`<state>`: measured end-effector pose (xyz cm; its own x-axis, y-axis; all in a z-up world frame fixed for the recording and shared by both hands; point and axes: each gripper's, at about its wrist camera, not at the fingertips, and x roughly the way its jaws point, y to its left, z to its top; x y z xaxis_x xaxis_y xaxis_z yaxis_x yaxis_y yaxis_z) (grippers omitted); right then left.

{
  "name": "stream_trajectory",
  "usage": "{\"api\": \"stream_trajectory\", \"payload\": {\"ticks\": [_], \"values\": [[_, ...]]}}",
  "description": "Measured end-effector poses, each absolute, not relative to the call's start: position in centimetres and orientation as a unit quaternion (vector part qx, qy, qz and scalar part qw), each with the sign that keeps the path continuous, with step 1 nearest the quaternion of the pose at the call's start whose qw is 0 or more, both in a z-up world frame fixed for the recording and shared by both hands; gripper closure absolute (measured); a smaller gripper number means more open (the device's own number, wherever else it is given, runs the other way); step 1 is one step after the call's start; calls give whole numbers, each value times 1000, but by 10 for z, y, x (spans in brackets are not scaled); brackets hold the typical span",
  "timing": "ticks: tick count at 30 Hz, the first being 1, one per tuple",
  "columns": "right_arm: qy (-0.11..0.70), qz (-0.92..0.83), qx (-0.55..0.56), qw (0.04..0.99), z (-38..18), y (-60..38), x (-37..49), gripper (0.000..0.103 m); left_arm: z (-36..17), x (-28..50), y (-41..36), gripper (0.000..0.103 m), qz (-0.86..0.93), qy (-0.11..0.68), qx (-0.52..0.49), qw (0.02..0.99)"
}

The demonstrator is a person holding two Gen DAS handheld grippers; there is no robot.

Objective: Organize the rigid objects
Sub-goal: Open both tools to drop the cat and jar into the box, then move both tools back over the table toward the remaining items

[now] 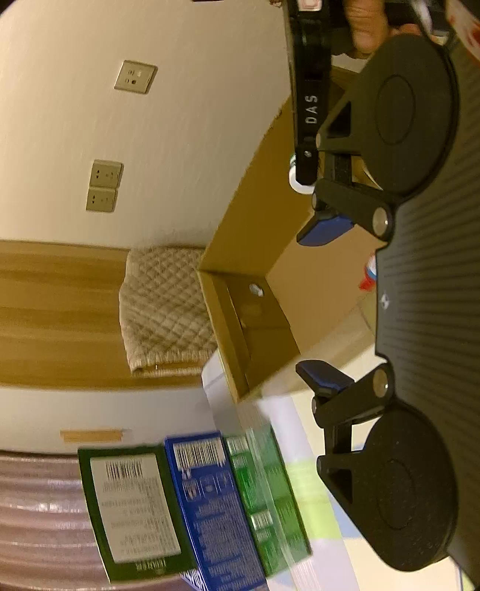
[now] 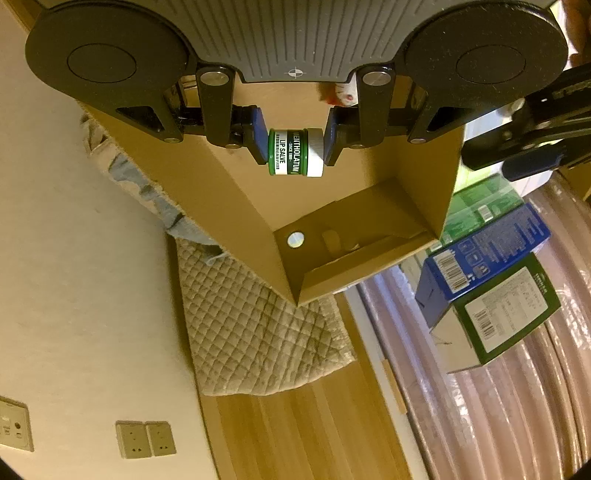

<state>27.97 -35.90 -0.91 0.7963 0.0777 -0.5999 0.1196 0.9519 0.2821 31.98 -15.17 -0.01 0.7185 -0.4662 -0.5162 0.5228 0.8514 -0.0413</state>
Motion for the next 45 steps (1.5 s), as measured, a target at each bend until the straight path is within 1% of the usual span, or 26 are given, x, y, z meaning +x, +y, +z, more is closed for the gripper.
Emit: {"api": "stream_trajectory", "payload": {"ticks": [7,16,18,20,21,22,23,33,40,45], "values": [[330,2,156,931,-11,-352,282,75,-2,307,-123,39,-238,272,55,931],[337,10,153,929,-11,-342,285,74,-5,302,-108,39,-230,278,46,932],[327,17,162,931,-10,-342,284,74,-6,302,-106,39,-229,279,44,932],[315,11,160,935,-7,-342,283,69,-7,301,-104,39,-229,279,43,932],[309,9,162,937,-6,-342,282,64,-7,301,-103,39,-227,279,42,932],[303,7,165,939,-5,-343,281,61,-7,300,-101,39,-225,278,42,933],[298,5,168,940,-4,-343,281,60,-6,300,-98,39,-224,278,40,933],[260,27,184,948,11,-325,274,59,3,291,-54,39,-172,285,30,942],[217,95,152,960,32,-274,259,59,22,269,-8,39,-110,288,31,951],[223,153,124,955,33,-233,255,59,21,248,23,38,-69,301,24,951]]}}
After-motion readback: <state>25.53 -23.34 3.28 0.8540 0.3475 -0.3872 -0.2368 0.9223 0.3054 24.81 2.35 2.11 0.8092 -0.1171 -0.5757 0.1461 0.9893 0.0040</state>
